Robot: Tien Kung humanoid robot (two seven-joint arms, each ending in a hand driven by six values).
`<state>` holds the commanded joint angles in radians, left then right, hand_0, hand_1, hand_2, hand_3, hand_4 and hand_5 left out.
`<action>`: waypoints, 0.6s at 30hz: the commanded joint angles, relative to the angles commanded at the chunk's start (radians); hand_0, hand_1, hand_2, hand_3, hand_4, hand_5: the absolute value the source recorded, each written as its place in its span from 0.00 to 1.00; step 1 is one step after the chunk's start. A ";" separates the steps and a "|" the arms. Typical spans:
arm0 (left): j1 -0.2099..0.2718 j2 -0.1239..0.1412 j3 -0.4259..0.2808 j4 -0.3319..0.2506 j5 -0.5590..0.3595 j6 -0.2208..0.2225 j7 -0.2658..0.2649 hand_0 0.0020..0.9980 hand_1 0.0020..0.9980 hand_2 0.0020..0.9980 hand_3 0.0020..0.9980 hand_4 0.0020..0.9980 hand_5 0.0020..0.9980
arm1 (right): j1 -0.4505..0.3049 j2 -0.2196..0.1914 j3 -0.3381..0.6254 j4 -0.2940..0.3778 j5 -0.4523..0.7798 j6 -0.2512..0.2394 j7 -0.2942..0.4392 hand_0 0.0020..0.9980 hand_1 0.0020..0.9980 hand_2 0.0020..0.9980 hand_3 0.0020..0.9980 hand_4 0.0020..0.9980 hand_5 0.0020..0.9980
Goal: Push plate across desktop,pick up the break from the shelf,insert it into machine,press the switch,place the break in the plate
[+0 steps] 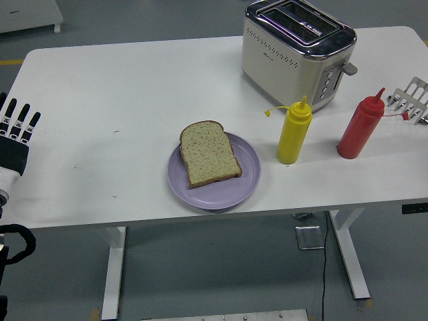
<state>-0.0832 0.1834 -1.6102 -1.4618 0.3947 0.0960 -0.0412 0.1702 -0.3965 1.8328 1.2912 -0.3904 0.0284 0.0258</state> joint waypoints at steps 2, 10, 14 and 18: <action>-0.001 0.000 0.000 0.000 0.000 0.000 0.000 0.82 0.87 0.95 0.81 0.60 1.00 | -0.001 0.001 0.003 -0.002 0.002 0.000 -0.001 0.88 0.83 0.82 0.79 0.41 0.51; -0.003 -0.001 -0.001 -0.001 0.001 -0.003 0.004 0.82 0.87 0.95 0.81 0.60 1.00 | -0.002 0.004 0.008 -0.004 0.006 -0.001 -0.007 0.88 0.83 0.81 0.78 0.41 0.50; -0.002 -0.001 -0.001 -0.001 0.001 -0.004 0.005 0.82 0.87 0.95 0.81 0.60 1.00 | -0.002 0.006 0.008 -0.005 0.006 0.001 -0.011 0.88 0.83 0.81 0.78 0.41 0.50; -0.003 -0.001 -0.001 -0.001 0.001 -0.004 0.005 0.82 0.87 0.95 0.81 0.60 1.00 | -0.002 0.009 0.009 -0.006 0.007 0.001 -0.014 0.88 0.82 0.81 0.78 0.41 0.50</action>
<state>-0.0860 0.1827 -1.6116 -1.4628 0.3959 0.0921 -0.0359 0.1682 -0.3874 1.8416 1.2849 -0.3832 0.0297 0.0120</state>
